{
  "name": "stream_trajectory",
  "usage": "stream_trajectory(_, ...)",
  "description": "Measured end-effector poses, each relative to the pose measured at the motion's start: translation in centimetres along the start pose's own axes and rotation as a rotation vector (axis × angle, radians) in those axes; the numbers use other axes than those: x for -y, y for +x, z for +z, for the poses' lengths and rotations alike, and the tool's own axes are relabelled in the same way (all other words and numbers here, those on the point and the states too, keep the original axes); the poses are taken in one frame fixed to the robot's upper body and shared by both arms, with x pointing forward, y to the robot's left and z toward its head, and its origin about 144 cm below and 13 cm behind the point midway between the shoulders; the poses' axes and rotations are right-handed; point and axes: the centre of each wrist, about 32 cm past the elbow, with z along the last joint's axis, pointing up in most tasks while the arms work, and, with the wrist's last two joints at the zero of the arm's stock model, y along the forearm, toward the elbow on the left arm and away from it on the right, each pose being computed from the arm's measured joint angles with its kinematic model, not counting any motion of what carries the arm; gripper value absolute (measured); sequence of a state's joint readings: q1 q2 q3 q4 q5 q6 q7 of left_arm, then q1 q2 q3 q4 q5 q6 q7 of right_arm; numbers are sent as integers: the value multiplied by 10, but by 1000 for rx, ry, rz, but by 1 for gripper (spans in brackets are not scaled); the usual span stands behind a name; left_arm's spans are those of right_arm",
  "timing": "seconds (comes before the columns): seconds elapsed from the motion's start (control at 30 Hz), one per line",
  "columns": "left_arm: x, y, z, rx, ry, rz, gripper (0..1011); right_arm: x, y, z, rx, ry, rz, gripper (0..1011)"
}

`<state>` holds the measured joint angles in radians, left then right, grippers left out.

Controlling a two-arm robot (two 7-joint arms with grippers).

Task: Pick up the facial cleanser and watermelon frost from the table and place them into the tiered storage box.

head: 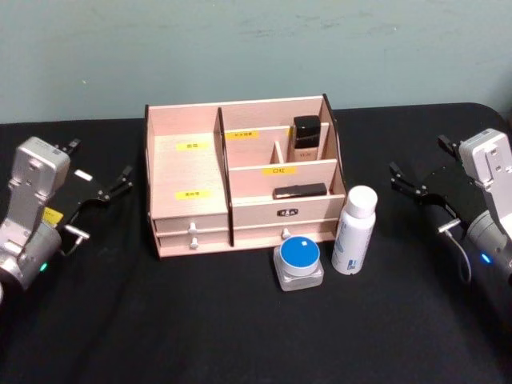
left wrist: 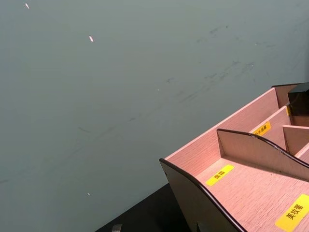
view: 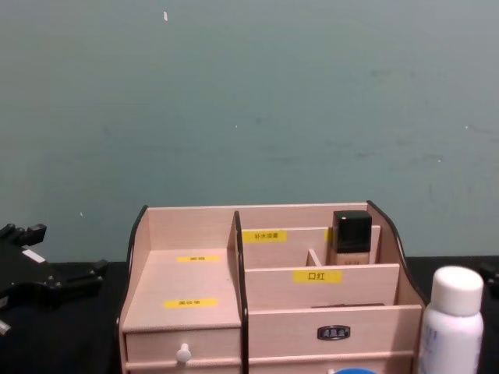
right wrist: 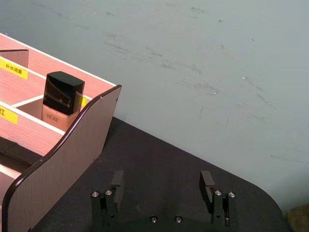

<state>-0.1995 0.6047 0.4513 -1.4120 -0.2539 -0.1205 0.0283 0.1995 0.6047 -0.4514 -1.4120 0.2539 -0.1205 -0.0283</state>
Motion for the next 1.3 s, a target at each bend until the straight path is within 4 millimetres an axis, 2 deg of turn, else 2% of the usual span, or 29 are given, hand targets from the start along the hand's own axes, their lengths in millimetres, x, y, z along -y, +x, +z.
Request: stream_trajectory(1.3,0,0,0,0,0,0,1010,0,0,0,0,0,0,1002)
